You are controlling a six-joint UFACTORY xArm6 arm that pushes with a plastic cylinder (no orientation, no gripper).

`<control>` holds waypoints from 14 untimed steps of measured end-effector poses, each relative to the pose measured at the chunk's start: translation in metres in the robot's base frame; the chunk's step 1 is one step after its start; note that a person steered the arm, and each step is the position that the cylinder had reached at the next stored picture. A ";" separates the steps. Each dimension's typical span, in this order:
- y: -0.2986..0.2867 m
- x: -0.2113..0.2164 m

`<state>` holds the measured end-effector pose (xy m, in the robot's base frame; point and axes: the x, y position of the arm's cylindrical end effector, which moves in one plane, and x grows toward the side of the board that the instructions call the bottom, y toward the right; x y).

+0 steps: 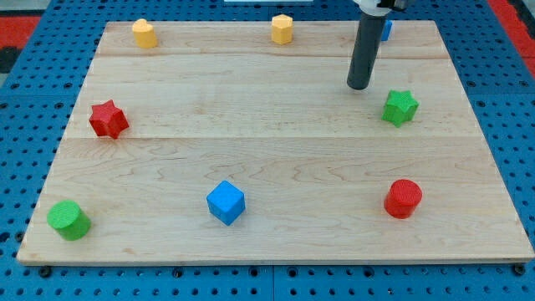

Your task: Place the cube to the top of the red circle

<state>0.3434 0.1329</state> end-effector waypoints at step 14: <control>-0.130 0.189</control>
<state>0.5328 0.0032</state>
